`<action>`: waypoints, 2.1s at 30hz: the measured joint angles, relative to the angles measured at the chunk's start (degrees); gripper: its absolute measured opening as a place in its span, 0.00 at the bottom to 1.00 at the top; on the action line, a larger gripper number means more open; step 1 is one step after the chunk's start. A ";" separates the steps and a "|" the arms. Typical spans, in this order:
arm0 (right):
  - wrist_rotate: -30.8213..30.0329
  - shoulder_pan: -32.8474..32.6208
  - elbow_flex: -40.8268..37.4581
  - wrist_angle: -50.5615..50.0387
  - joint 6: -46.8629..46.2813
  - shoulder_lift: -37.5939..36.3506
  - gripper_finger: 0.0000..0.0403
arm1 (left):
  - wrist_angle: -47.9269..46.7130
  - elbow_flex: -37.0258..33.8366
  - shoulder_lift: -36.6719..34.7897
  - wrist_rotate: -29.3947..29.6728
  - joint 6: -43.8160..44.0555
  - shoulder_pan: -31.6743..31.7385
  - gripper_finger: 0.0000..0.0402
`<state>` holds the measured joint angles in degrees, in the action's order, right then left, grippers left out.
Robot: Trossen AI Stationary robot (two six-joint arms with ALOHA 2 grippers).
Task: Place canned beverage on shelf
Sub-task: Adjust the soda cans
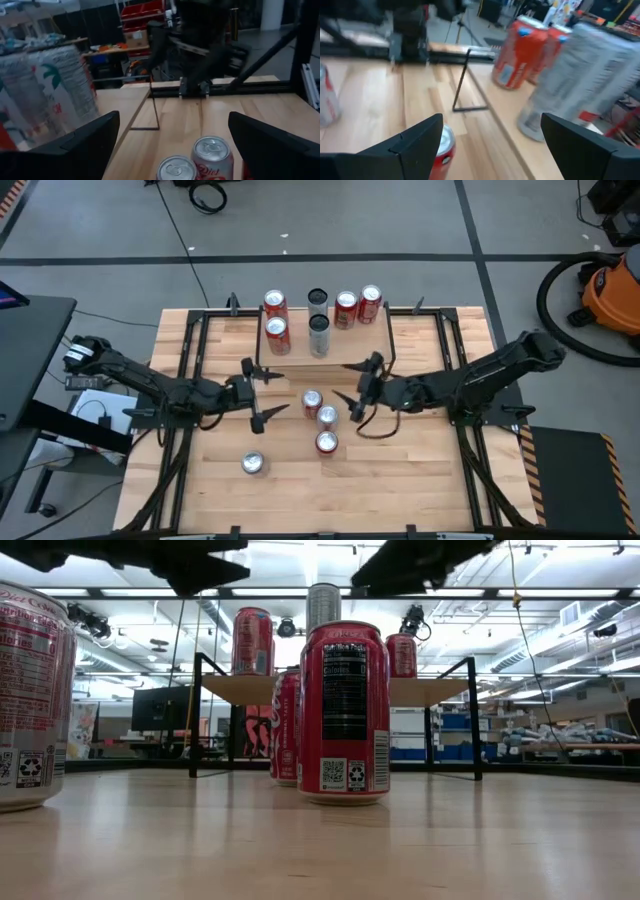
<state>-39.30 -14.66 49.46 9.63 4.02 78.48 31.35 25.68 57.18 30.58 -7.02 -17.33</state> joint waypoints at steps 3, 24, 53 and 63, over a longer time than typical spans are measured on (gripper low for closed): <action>-0.14 -0.65 5.11 -6.20 -0.13 3.91 0.86 | -0.25 -0.05 0.01 0.05 3.02 1.00 0.96; -16.76 -8.56 13.47 -28.84 -17.69 0.06 0.86 | 1.05 3.53 -1.56 11.10 2.77 -3.68 0.96; -8.94 14.26 0.53 -26.71 -2.15 -17.27 0.86 | -28.20 9.23 -17.90 23.50 1.48 2.76 0.96; -4.08 17.09 -1.34 -18.35 8.11 -18.80 0.86 | -33.69 9.23 -20.48 14.12 7.81 19.04 0.96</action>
<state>-43.38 2.43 48.12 -8.72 12.13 59.68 -2.34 34.92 36.69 44.70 0.80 1.71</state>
